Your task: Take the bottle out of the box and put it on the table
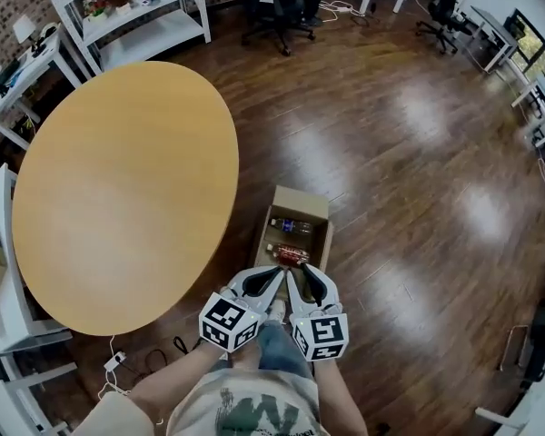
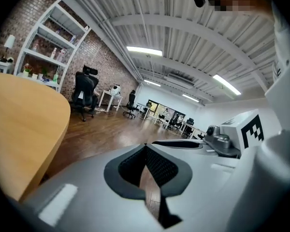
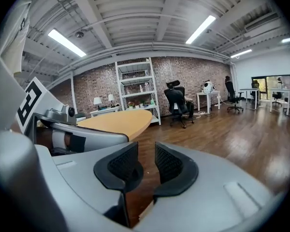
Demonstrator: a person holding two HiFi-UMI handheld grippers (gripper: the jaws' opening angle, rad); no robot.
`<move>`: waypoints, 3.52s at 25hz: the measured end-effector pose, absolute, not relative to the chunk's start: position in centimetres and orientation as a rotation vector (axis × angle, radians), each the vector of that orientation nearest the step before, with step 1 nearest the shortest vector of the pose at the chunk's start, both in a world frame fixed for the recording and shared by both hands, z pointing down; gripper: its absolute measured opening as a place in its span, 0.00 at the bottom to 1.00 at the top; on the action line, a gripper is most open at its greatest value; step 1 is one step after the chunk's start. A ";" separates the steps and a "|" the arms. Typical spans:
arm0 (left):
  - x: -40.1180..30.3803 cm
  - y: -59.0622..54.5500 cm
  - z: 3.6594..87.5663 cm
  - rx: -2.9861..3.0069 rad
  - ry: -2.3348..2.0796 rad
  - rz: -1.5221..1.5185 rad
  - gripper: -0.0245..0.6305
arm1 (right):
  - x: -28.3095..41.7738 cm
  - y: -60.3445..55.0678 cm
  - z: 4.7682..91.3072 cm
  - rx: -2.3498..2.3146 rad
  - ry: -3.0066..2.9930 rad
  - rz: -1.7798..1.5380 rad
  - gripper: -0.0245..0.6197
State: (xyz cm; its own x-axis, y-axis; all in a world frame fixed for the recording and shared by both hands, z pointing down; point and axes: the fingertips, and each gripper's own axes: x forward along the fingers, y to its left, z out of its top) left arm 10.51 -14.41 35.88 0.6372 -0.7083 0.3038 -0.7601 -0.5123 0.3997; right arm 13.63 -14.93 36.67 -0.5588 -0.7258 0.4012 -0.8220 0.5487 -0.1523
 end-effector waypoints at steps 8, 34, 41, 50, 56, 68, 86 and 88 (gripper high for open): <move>12.5 -19.6 43.4 2.187 -1.215 0.217 0.03 | 17.2 -21.0 45.1 1.161 -2.460 0.615 0.20; 10.3 -24.8 72.0 1.838 -1.364 0.166 0.03 | 16.2 -25.4 77.7 0.866 -2.278 0.656 0.21; 11.3 -24.5 77.7 1.836 -1.292 0.191 0.03 | 16.4 -24.3 85.9 0.634 -2.203 0.648 0.27; 12.9 -22.9 83.1 1.846 -1.174 0.207 0.03 | 17.4 -23.7 98.9 0.376 -2.061 0.579 0.36; 14.6 -22.1 85.6 1.865 -1.123 0.190 0.03 | 17.8 -23.0 104.7 0.177 -1.946 0.403 0.46; 15.2 -21.5 90.2 1.879 -1.081 0.190 0.04 | 16.9 -23.7 112.0 0.042 -1.805 0.243 0.52; 15.1 -21.2 91.3 1.879 -1.078 0.248 0.04 | 16.9 -23.4 114.9 0.129 -1.749 0.222 0.49; 14.8 -20.8 90.9 1.863 -1.088 0.265 0.04 | 17.0 -23.4 113.6 0.188 -1.775 0.276 0.49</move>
